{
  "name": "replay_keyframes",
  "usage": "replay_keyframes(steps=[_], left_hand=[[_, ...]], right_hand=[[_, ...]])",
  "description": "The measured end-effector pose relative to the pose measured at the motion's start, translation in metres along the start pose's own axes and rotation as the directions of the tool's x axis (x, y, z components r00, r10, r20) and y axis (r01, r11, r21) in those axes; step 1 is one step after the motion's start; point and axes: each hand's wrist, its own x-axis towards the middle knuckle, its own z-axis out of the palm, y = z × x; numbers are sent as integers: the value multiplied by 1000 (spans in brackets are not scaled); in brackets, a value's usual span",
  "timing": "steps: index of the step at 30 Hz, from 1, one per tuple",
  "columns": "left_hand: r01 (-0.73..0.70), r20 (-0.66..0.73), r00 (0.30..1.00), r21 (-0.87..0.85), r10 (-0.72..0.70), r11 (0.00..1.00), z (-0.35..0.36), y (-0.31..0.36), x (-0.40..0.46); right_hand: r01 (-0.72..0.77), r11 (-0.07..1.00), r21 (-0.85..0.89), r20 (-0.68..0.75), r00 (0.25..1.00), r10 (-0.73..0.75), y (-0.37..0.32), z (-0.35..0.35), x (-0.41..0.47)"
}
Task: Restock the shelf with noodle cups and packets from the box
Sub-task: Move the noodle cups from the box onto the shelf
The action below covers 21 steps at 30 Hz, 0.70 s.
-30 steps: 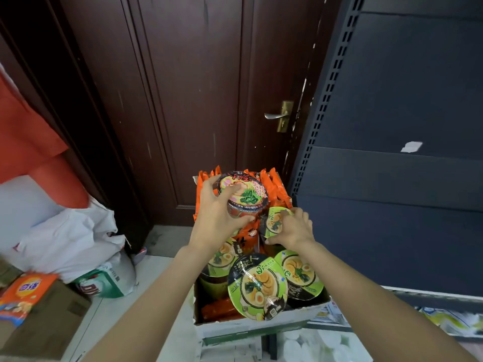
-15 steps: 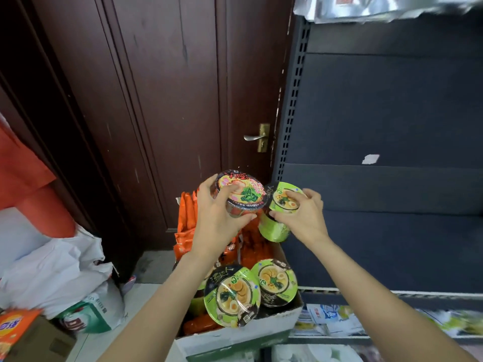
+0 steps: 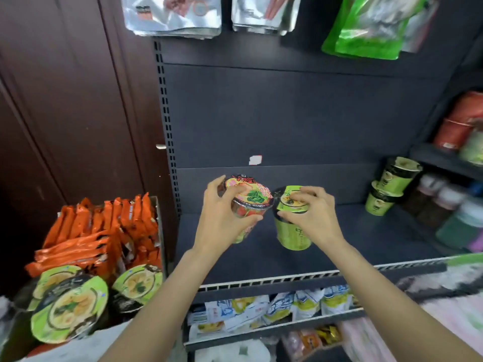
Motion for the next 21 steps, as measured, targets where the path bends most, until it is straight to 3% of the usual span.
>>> replay_keyframes(steps=[7, 21], left_hand=[[-31, 116, 993, -55, 37, 998, 118, 76, 15], [-40, 240, 968, -139, 73, 990, 309, 129, 115]], right_hand=[[-46, 998, -32, -26, 999, 45, 117, -72, 12], [-204, 978, -42, -125, 972, 197, 305, -128, 99]])
